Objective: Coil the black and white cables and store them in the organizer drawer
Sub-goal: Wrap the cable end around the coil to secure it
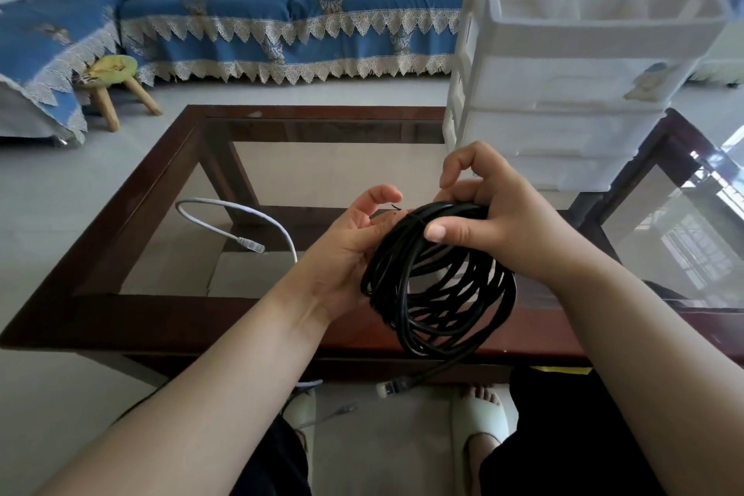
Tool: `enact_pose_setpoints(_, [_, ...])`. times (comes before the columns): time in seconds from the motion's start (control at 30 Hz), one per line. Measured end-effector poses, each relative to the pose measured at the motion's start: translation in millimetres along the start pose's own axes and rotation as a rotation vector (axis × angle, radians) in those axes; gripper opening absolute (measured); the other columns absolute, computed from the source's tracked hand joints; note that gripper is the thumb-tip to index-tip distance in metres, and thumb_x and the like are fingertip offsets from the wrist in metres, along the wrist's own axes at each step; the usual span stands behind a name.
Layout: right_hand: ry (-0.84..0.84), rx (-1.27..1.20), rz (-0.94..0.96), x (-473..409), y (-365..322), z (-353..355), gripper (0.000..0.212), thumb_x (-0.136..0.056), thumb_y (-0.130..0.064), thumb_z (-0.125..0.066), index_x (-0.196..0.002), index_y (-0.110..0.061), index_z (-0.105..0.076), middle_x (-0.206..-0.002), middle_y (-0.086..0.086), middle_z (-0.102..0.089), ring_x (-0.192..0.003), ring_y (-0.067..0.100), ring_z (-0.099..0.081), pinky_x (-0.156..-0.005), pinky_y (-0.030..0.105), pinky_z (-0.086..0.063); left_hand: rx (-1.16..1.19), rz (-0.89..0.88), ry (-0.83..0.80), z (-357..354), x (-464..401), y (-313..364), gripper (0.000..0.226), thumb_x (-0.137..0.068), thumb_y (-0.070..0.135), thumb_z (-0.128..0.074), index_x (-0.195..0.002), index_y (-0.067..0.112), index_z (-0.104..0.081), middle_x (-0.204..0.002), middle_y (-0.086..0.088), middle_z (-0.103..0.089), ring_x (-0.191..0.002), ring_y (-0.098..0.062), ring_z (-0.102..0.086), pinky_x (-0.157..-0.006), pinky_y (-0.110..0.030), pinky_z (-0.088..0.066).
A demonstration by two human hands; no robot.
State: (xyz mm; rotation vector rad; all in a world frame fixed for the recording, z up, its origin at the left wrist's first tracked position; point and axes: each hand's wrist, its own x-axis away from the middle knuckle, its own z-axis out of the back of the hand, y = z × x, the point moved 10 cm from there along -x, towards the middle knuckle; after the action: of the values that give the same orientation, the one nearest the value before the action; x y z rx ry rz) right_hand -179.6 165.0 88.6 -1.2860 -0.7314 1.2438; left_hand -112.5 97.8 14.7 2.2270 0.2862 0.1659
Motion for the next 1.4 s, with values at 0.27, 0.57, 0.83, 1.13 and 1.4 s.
enact_pose_setpoints(0.27, [0.052, -0.406, -0.066, -9.8, 18.2, 6.8, 0.043, -0.073, -0.031, -0.077, -0.091, -0.013, -0.042, -0.061, -0.002, -0.058, -0.051, 0.012, -0.051, -0.051, 0.022, -0.048, -0.077, -0.159, 0.096, -4.2, -10.9, 23.1, 0.024, -0.075, 0.001, -0.066, -0.09, 0.02, -0.065, -0.076, -0.006, -0.065, -0.064, -0.019, -0.059, -0.061, -0.026, -0.051])
enact_pose_setpoints(0.57, [0.168, -0.618, -0.206, -18.7, 40.0, 2.2, 0.076, -0.072, -0.051, -0.074, -0.121, 0.001, -0.047, -0.1, 0.025, -0.036, -0.092, 0.037, -0.035, -0.082, 0.042, -0.038, -0.099, -0.293, 0.277, -7.0, -13.7, 42.3, 0.047, -0.053, 0.016, -0.076, -0.097, 0.016, -0.059, -0.091, -0.019, -0.062, -0.092, -0.043, -0.052, -0.09, -0.07, -0.04])
enact_pose_setpoints(0.83, [0.267, -0.266, -0.136, -15.1, 31.3, 24.7, 0.024, -0.089, -0.035, -0.057, -0.095, -0.013, -0.052, -0.072, -0.003, -0.064, -0.064, 0.012, -0.061, -0.061, 0.023, -0.051, -0.166, -0.31, 0.278, -3.3, -14.3, 43.6, 0.019, -0.078, 0.006, -0.063, -0.095, 0.014, -0.058, -0.08, -0.005, -0.067, -0.069, -0.02, -0.062, -0.065, -0.029, -0.055])
enact_pose_setpoints(1.13, [0.417, 0.5, 0.043, -9.8, -4.9, 24.4, 0.014, -0.1, -0.033, -0.04, -0.106, -0.022, -0.047, -0.089, -0.014, -0.057, -0.074, -0.004, -0.06, -0.063, 0.016, -0.045, -0.006, -0.284, 0.374, 9.3, -13.6, 30.9, 0.02, -0.096, 0.001, -0.044, -0.096, 0.016, -0.057, -0.075, -0.005, -0.066, -0.063, -0.018, -0.06, -0.06, -0.027, -0.053])
enact_pose_setpoints(1.4, [0.383, 0.901, 0.045, -8.3, -4.5, 6.1, 0.033, -0.09, -0.019, -0.057, -0.12, -0.005, -0.049, -0.105, 0.012, -0.063, -0.089, 0.031, -0.06, -0.071, 0.038, -0.048, 0.106, -0.217, 0.433, 14.6, -11.7, 19.6, 0.02, -0.095, 0.001, -0.045, -0.094, 0.018, -0.057, -0.071, -0.003, -0.07, -0.062, -0.016, -0.065, -0.059, -0.026, -0.056])
